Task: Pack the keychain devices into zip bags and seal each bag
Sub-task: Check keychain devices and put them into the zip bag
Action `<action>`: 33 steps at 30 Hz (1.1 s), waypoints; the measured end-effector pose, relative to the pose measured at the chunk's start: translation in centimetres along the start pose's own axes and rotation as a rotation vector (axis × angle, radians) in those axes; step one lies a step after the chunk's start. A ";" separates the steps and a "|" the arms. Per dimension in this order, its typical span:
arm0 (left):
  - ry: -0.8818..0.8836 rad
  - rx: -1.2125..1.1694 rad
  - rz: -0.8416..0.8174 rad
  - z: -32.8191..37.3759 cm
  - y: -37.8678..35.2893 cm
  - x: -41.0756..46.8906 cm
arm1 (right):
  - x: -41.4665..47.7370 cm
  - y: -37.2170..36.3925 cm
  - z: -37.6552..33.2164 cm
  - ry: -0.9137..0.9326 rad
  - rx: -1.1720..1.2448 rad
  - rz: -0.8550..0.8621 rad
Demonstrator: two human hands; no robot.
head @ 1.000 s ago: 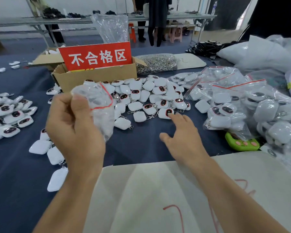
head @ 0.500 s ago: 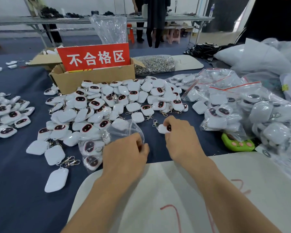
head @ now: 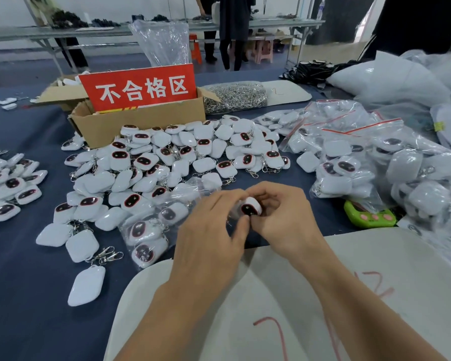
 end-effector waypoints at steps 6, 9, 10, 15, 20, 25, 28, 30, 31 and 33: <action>0.203 -0.238 -0.047 -0.9 -0.4 0.1 | 0.3 0.8 -0.3 -0.060 0.341 -0.116; 0.238 -0.343 -0.046 -0.9 -0.6 0.2 | 0.4 1.2 -0.4 -0.129 0.387 -0.139; 0.260 -0.388 -0.054 -0.9 -0.6 0.3 | 0.3 1.4 -0.5 -0.142 0.383 -0.144; 0.336 -0.507 -0.104 -0.7 -0.6 0.5 | -0.5 1.5 -0.5 -0.204 0.292 -0.162; 0.374 -0.588 -0.126 0.1 -0.7 0.2 | -2.4 1.1 -0.5 -0.165 0.248 -0.110; 0.367 -0.621 -0.135 0.3 -0.9 0.1 | -2.4 1.1 -0.8 -0.197 0.359 -0.081; 0.359 -0.604 -0.150 0.4 -1.0 0.1 | -2.3 1.2 -0.6 -0.217 0.344 -0.040; 0.351 -0.588 -0.167 0.4 -1.1 0.1 | -2.2 1.2 -0.4 -0.213 0.313 -0.012; 0.351 -0.589 -0.171 0.4 -1.2 0.1 | -2.1 1.1 -0.3 -0.206 0.300 -0.004; 0.364 -0.607 -0.169 0.4 -1.2 0.1 | -2.0 1.0 -0.4 -0.185 0.280 -0.006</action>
Point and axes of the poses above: each hand's wrist, its own x-axis towards the middle knuckle, its own y-axis out of the back of the hand, z = x × y, the point moved 1 cm from there along x, towards the middle knuckle, and after that the axes turned 2 degrees about x, right-handed, at the moved point
